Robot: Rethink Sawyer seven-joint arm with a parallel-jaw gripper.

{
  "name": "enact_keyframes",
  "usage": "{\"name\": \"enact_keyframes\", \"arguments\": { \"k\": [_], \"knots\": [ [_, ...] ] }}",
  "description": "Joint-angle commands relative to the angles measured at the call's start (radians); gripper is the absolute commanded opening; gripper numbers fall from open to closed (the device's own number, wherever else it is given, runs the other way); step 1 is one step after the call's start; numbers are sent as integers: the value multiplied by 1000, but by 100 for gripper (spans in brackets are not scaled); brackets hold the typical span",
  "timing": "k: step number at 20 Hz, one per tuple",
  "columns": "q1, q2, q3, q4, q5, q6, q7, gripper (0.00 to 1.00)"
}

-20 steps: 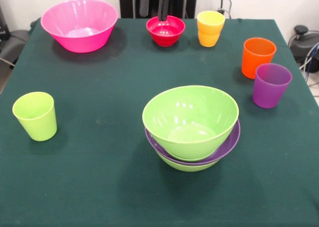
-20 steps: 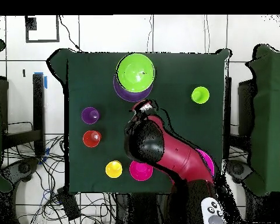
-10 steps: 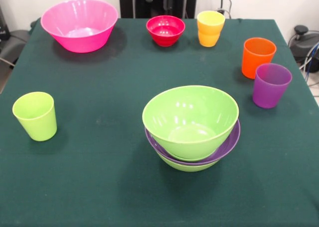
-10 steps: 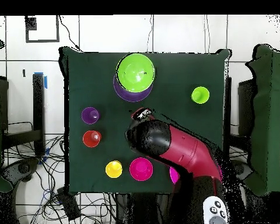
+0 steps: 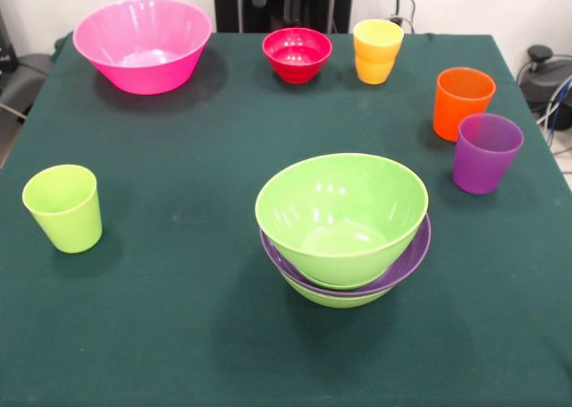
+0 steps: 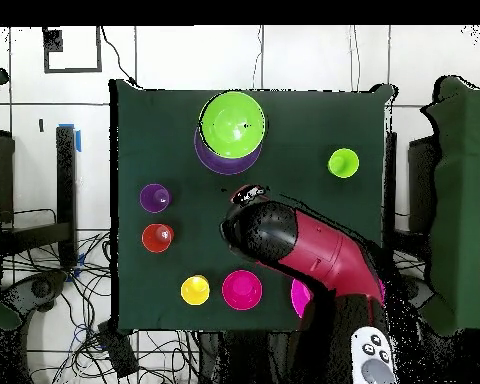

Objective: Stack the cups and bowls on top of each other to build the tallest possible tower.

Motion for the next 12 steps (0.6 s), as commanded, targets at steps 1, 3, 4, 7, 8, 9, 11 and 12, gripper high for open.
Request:
{"name": "enact_keyframes", "arguments": {
  "k": [1, 3, 4, 7, 8, 9, 11, 12],
  "knots": [
    [-24, 135, 90, 13, -61, -113, 27, 100],
    [-31, 158, 99, 20, -64, -158, 28, 100],
    [-35, 171, 103, 23, -65, -181, 28, 100],
    [-43, 203, 117, 29, -67, -236, 32, 100],
    [-42, 210, 118, 30, -67, -250, 36, 100],
    [-41, 217, 118, 30, -67, -260, 39, 100],
    [-39, 228, 122, 34, -62, -275, 46, 100],
    [-39, 234, 125, 37, -58, -283, 50, 100]
  ]
}}
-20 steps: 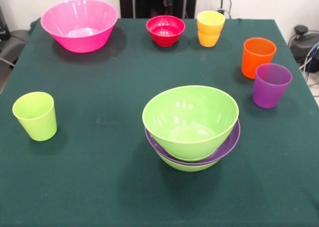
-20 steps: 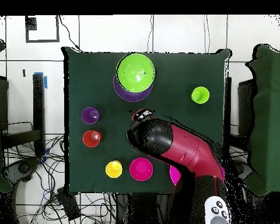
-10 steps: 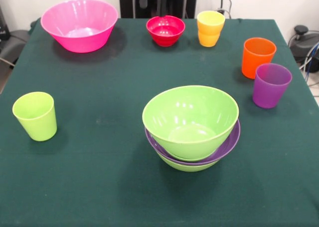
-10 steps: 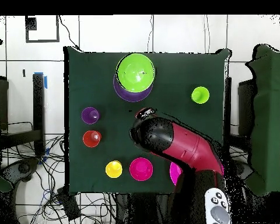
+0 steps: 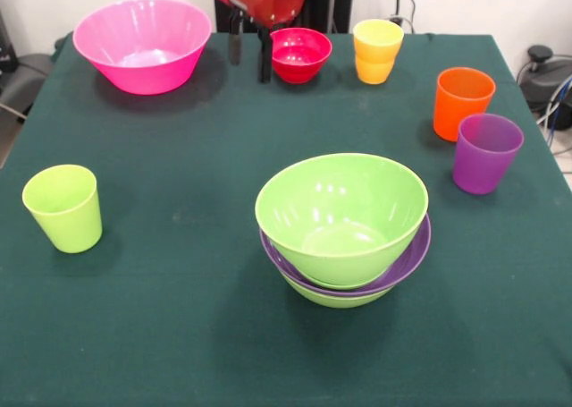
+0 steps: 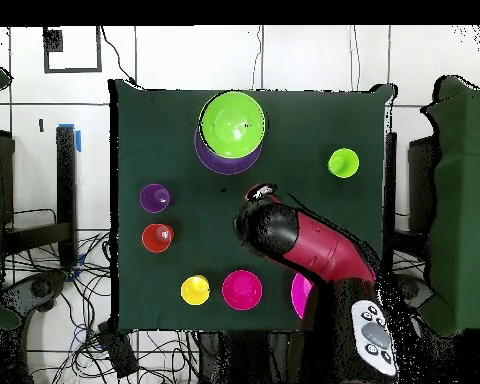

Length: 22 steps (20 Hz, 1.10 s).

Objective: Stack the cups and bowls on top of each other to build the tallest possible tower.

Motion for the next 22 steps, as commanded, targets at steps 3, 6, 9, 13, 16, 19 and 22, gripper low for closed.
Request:
{"name": "enact_keyframes", "arguments": {
  "k": [3, 6, 9, 13, 16, 19, 22],
  "knots": [
    [2, 107, 118, 53, -45, -100, 73, 100],
    [12, 116, 117, 75, -34, -125, 97, 100],
    [38, 107, 100, 97, -19, -132, 126, 100],
    [71, 81, 79, 133, 2, -125, 157, 100],
    [104, 69, 48, 146, 7, -103, 165, 100],
    [118, 61, 40, 167, 17, -102, 173, 100],
    [130, 45, 32, 185, 26, -92, 178, 100]
  ]
}}
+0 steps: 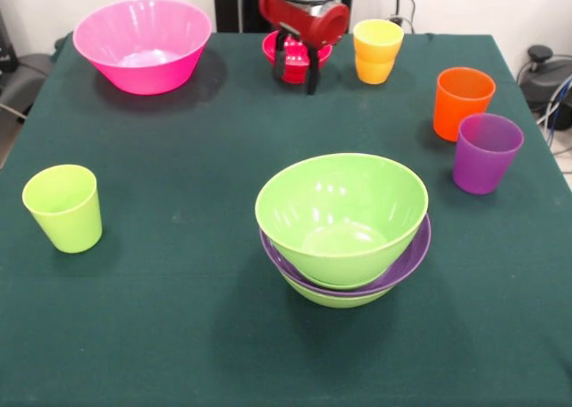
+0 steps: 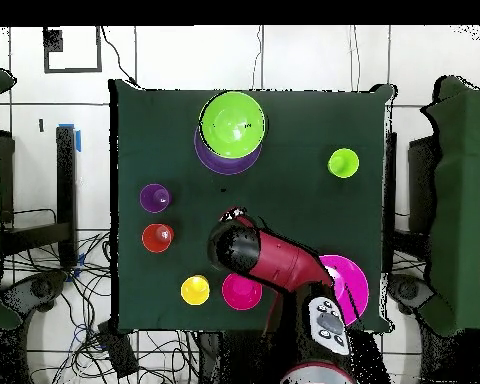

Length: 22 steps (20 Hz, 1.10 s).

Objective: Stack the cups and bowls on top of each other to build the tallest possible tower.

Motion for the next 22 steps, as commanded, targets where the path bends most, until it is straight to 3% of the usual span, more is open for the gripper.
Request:
{"name": "enact_keyframes", "arguments": {
  "k": [1, 8, 16, 22],
  "knots": [
    [41, -18, 37, 85, 26, 8, 177, 100],
    [55, 2, 17, 104, 23, -11, 172, 100],
    [36, -23, 59, 213, 41, -58, 204, 100],
    [65, -28, 52, 255, 52, -87, 226, 100]
  ]
}}
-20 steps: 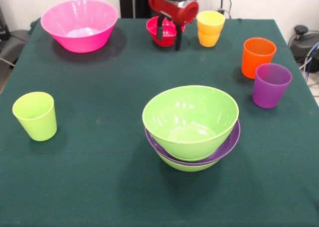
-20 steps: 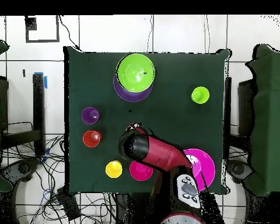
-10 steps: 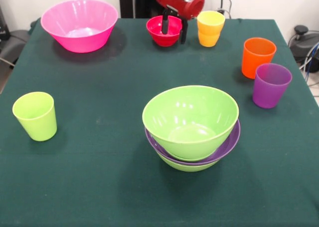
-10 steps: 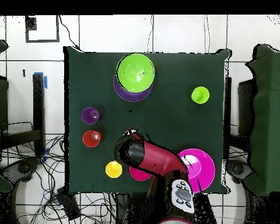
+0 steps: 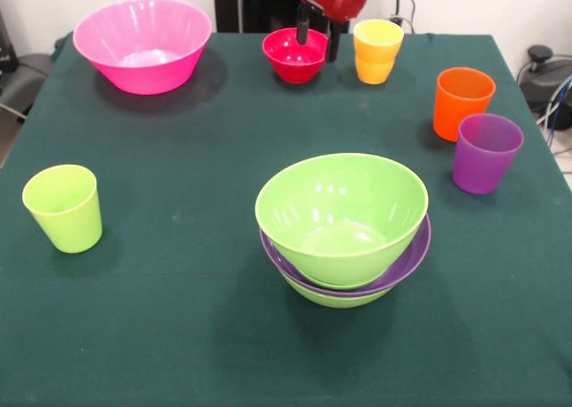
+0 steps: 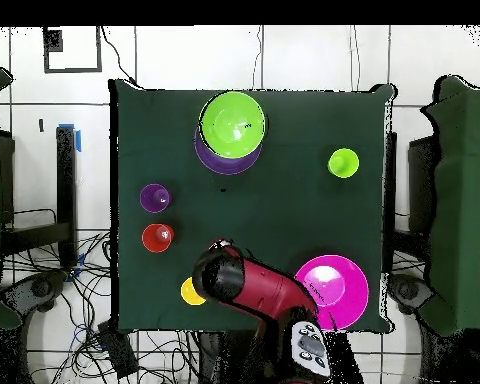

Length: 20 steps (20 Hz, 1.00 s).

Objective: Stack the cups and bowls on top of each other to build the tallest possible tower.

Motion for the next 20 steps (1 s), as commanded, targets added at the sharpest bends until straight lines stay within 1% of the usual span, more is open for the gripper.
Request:
{"name": "enact_keyframes", "arguments": {
  "k": [1, 4, 12, 20],
  "knots": [
    [21, 2, 78, 112, 44, -94, 228, 100],
    [15, 21, 94, 125, 46, -131, 232, 100],
    [11, 127, 120, 133, 38, -290, 256, 100],
    [1, 202, 141, 127, 31, -385, 261, 100]
  ]
}}
